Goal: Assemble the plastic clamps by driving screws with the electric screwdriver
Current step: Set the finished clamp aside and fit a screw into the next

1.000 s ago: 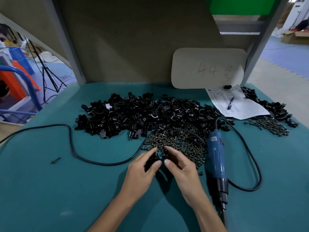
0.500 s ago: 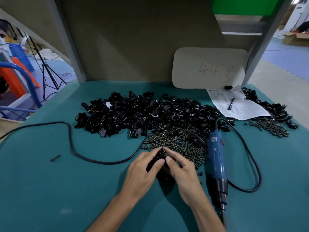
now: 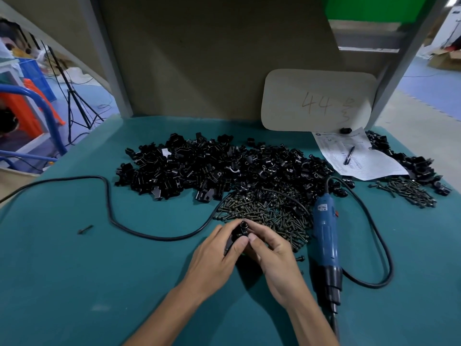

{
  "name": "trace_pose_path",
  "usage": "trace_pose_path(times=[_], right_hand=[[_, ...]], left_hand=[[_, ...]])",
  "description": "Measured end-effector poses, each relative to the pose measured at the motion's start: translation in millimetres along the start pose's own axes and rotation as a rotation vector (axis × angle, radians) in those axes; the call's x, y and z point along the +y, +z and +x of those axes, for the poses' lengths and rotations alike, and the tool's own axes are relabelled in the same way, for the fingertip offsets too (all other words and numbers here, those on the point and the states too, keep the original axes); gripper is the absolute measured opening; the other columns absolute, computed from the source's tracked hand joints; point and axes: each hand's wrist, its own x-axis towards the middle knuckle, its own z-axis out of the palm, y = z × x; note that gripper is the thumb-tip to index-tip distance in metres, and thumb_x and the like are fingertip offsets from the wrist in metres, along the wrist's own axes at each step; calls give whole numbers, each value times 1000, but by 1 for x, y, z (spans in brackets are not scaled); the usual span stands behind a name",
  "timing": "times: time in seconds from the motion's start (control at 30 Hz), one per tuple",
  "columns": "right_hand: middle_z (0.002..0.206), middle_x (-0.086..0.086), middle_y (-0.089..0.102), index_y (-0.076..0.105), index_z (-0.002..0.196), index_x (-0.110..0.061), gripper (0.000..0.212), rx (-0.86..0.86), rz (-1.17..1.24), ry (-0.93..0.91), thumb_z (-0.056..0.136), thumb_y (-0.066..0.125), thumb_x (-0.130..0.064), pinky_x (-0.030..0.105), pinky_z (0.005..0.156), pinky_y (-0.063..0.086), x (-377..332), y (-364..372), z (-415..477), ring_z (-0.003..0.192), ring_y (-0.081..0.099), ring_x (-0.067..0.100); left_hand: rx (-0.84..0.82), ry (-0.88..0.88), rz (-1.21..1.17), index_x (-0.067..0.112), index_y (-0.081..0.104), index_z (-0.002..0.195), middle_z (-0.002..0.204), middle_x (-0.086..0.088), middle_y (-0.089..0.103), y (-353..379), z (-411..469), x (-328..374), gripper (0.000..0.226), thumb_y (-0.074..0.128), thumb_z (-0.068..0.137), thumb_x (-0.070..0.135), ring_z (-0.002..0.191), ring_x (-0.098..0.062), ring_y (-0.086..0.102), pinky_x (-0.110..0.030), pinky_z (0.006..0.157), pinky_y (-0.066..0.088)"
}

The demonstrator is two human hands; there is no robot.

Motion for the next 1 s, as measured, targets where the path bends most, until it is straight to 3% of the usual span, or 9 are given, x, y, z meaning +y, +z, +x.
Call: trace_pose_path(times=[0.13, 0.5, 1.0], right_hand=[[123, -4, 73, 76, 118, -33, 35, -10, -3, -4, 103, 57, -7, 26, 92, 56, 0, -1, 0, 116, 69, 17], [125, 0, 73, 75, 121, -31, 32, -27, 10, -1, 103, 59, -10, 27, 94, 56, 0, -1, 0, 118, 68, 20], [122, 4, 73, 76, 118, -25, 31, -40, 49, -2, 101, 60, -5, 27, 93, 56, -1, -4, 0, 117, 69, 21]], left_hand=[[3, 2, -26, 54, 31, 145, 138, 29, 48, 0, 0, 0, 53, 32, 96, 75, 128, 7, 46, -28, 105, 44], [-15, -7, -21, 58, 28, 143, 137, 31, 45, 0, -1, 1, 49, 31, 97, 73, 125, 9, 45, -28, 102, 45], [-42, -20, -27, 48, 33, 145, 137, 24, 48, -1, -1, 3, 55, 29, 97, 72, 126, 3, 48, -36, 104, 46]])
